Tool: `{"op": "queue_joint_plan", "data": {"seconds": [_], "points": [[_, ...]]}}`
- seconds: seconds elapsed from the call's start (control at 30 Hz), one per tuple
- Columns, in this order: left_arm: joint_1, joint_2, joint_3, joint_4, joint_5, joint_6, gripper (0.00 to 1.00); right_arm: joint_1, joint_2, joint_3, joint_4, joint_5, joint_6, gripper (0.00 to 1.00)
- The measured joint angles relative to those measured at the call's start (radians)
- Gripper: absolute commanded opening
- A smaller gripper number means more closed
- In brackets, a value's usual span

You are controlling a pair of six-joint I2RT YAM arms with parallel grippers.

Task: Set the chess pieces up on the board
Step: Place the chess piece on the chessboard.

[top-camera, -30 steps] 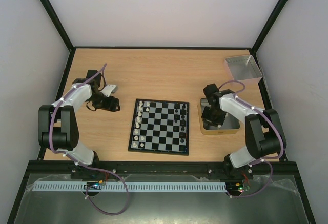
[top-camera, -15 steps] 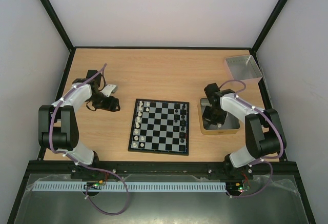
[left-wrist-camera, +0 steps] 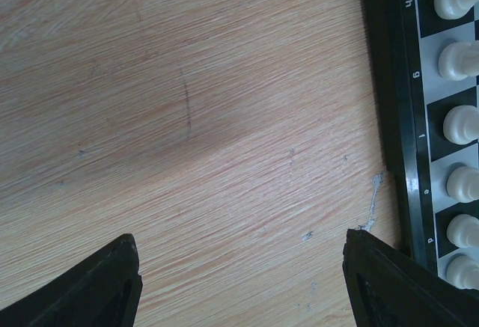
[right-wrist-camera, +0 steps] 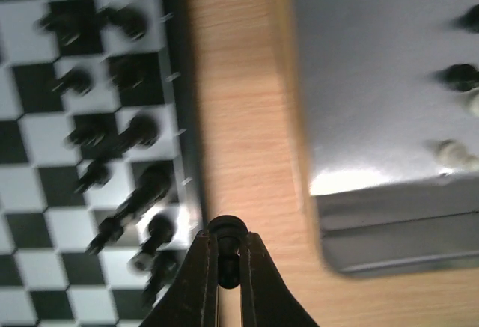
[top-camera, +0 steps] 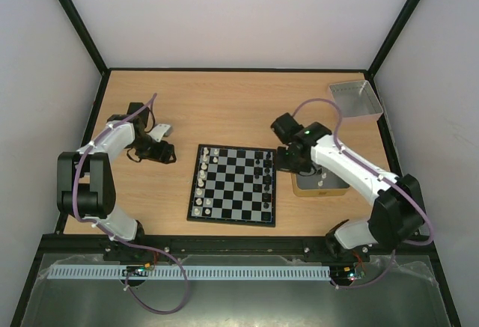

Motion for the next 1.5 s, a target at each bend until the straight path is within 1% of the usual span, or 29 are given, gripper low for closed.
{"op": "queue_joint_plan", "data": {"seconds": [0.13,0.23,0.3,0.4,0.5,0.83,1.5], "points": [[-0.002,0.000,0.000,0.000,0.000,0.000,0.74,0.177,0.018,0.066,-0.042,-0.003,0.052,0.02],[-0.005,0.002,0.000,0.000,0.000,0.000,0.74,0.294,0.049,0.083,-0.042,-0.013,0.080,0.02],[-0.005,0.002,0.000,0.000,0.000,0.000,0.74,0.355,0.080,0.082,-0.042,-0.026,0.093,0.02],[-0.006,0.003,0.000,0.000,0.000,0.000,0.74,0.403,0.131,0.082,-0.039,-0.042,0.106,0.02],[-0.006,0.003,0.000,0.000,0.000,0.000,0.74,0.422,0.165,0.082,-0.031,-0.051,0.111,0.02],[-0.006,0.003,0.000,0.000,0.000,-0.001,0.74,0.425,0.216,0.041,0.035,-0.065,0.111,0.02],[-0.007,0.003,0.000,0.001,0.000,-0.008,0.74,0.425,0.253,0.005,0.097,-0.069,0.111,0.03]]}}
